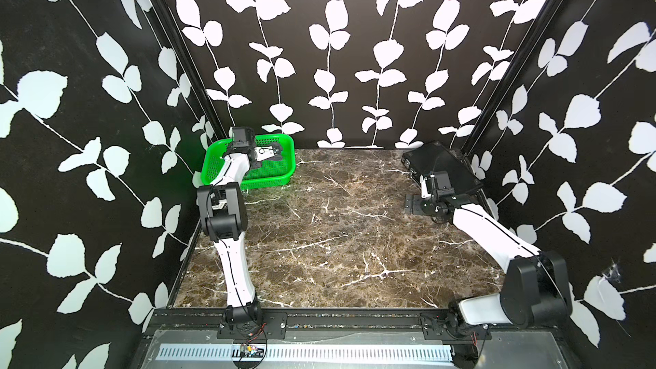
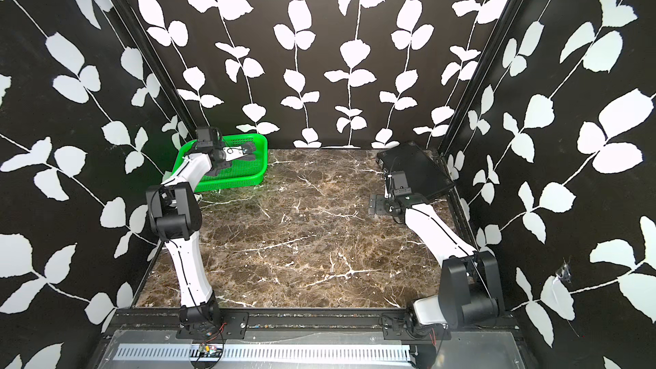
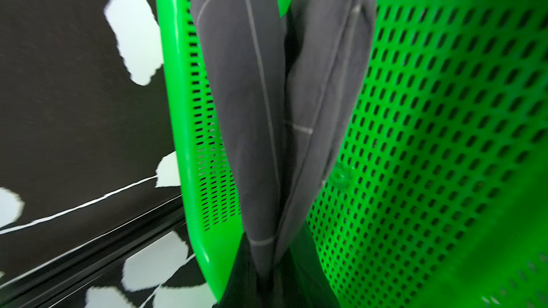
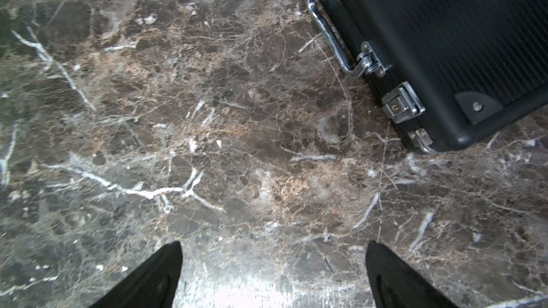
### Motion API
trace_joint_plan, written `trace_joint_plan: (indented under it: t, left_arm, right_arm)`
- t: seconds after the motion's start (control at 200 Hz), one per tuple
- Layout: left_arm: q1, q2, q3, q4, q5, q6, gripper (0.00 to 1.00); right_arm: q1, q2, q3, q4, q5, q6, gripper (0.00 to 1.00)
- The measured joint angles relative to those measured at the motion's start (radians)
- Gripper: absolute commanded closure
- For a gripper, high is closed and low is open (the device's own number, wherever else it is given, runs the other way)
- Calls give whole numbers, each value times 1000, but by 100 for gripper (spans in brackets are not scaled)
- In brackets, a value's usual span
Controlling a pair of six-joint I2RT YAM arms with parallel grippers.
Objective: Roll up the pillowcase
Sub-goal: Place the pillowcase in the bin.
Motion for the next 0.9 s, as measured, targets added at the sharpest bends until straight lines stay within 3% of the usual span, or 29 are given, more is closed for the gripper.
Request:
trace_joint_plan:
  t: [0.165,0.38,0.445,0.515,0.705,0.755,0.885,0.89,0.9]
  left_arm:
    - [58,52,31,-25,133,103,100]
    - [75,116,55,-36,198,146,100]
    - [72,122,55,-41,205,148,88]
    - [70,124,55,-47,212,154,68]
    - [67,124,48,-54,221,162,49]
    - [66,122,42,-55,219,162,31]
    - [66,100,7,-69,207,169,26]
    - [66,98,5,-70,206,169,16]
    - [66,95,1,-73,206,171,10]
  right_arm:
    - [0,69,63,0,24,-13,1]
    - [0,124,123,-11,32,-16,1]
    - [0,144,154,-21,32,-21,1]
    - [0,167,188,-27,31,-30,1]
    - [0,230,247,-29,22,-53,1]
    - [0,239,251,-29,19,-59,1]
    - [-1,247,252,-33,6,-74,1]
    - [-1,247,252,-33,5,-74,1]
    - [-1,247,252,-32,4,-75,1]
